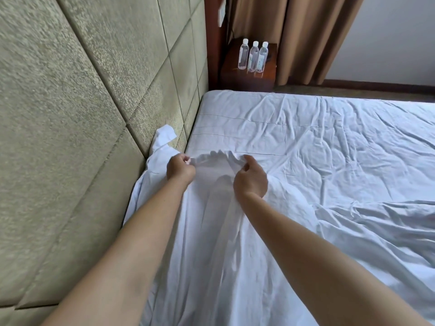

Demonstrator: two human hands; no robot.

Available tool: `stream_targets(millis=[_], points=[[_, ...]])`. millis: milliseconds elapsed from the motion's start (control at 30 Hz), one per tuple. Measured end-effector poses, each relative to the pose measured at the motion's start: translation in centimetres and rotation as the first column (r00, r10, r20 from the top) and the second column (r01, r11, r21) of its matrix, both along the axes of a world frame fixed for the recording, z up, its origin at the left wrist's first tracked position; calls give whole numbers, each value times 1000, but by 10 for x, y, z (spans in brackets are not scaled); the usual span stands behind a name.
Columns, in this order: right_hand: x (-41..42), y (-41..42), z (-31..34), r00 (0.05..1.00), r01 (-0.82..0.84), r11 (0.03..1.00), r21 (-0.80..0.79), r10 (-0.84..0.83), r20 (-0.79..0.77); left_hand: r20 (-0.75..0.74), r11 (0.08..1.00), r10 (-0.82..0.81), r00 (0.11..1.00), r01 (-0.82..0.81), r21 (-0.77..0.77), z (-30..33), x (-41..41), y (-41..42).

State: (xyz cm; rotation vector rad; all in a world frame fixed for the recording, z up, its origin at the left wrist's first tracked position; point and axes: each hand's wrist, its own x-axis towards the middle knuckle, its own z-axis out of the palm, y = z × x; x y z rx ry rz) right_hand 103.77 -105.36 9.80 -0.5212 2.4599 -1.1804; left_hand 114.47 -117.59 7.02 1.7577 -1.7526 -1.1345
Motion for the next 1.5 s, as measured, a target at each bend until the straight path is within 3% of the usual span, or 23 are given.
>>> stream_targets(millis=[100,233,300,367,500,567,633,700,800,900,967,1000,1067,1133,1333,1500], points=[[-5,2,-2,994,103,995,0,-103,-33,5,991,83,997,-82,-110,11,-5,-1],[0,-2,1,990,141,983,-120,-141,14,-17,989,112,994,-113,-92,11,-5,-3],[7,-3,2,996,85,982,-167,-79,44,-3,990,64,998,-64,-127,17,0,-10],[15,-4,2,998,-4,982,-189,15,58,115,973,25,993,3,-231,29,5,-15],[32,-8,1,986,-103,980,-170,123,115,221,882,30,975,78,-465,44,8,-8],[39,-4,-5,975,-186,979,-82,195,107,231,905,-121,965,203,-373,35,7,5],[44,4,-12,968,-235,970,57,229,104,234,927,-325,917,358,-116,15,8,19],[43,10,-15,981,-170,983,67,162,109,217,904,-426,878,420,76,-5,12,32],[37,14,-7,998,-29,996,-88,34,54,82,923,-376,923,364,128,-13,6,42],[34,18,-3,999,-9,985,-173,15,30,-161,925,-278,947,309,221,-4,-10,46],[32,22,-3,999,23,981,-194,-16,34,-241,927,-206,948,268,263,-4,-19,45],[31,23,-4,999,40,977,-211,-34,36,-192,922,-262,946,304,239,-5,-22,44],[29,25,-5,999,44,970,-240,-38,33,39,886,-443,896,431,172,-6,-24,45],[28,26,-5,1000,13,970,-243,-7,27,135,879,-475,869,464,110,-7,-24,47],[40,23,-4,997,-32,974,-223,47,62,184,983,-144,972,162,-87,3,-19,48],[42,14,10,998,-7,974,-225,20,56,73,968,76,994,-56,-243,20,5,27]])
